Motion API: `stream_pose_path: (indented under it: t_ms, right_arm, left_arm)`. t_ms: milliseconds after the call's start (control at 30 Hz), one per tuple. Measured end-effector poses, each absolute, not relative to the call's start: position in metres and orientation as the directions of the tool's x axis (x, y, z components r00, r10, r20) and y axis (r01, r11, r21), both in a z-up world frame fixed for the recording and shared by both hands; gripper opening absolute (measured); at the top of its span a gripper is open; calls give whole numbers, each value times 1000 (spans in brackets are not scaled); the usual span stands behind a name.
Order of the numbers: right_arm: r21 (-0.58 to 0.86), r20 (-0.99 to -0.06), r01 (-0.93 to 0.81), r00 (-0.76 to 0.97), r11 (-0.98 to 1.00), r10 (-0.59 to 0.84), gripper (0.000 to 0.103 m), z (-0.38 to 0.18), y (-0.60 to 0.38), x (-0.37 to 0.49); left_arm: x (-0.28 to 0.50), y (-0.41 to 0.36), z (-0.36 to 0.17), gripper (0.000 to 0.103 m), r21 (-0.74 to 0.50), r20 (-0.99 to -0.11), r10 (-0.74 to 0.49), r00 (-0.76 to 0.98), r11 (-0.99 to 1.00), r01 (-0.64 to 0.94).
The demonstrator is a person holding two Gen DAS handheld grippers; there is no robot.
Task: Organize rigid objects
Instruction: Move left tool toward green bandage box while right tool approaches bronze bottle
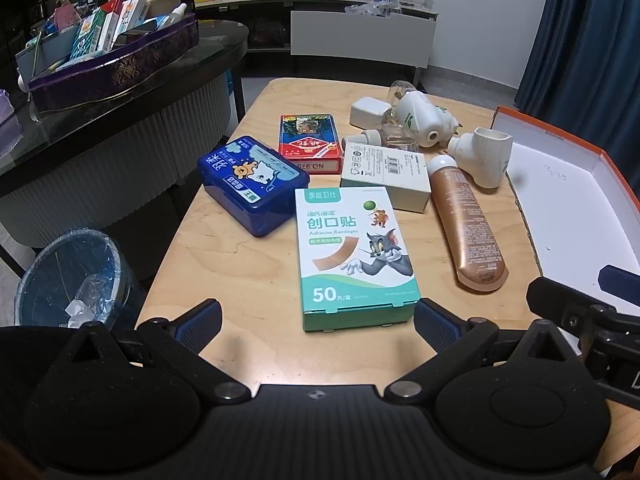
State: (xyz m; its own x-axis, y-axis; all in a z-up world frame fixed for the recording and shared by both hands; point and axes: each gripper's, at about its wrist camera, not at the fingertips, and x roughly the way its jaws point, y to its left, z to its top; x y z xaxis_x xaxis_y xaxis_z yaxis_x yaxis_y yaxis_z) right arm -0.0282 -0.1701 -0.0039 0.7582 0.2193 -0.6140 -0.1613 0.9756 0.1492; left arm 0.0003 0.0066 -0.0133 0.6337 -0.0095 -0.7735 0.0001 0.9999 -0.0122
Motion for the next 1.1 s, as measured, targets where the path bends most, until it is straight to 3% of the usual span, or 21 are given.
stream_pose_path:
  t_ms: [1100]
  right_arm:
    - [112, -650, -153, 736, 982, 189, 102, -18, -175, -11]
  left_arm:
    - [19, -6, -22, 103, 6, -780, 6, 626, 1000, -2]
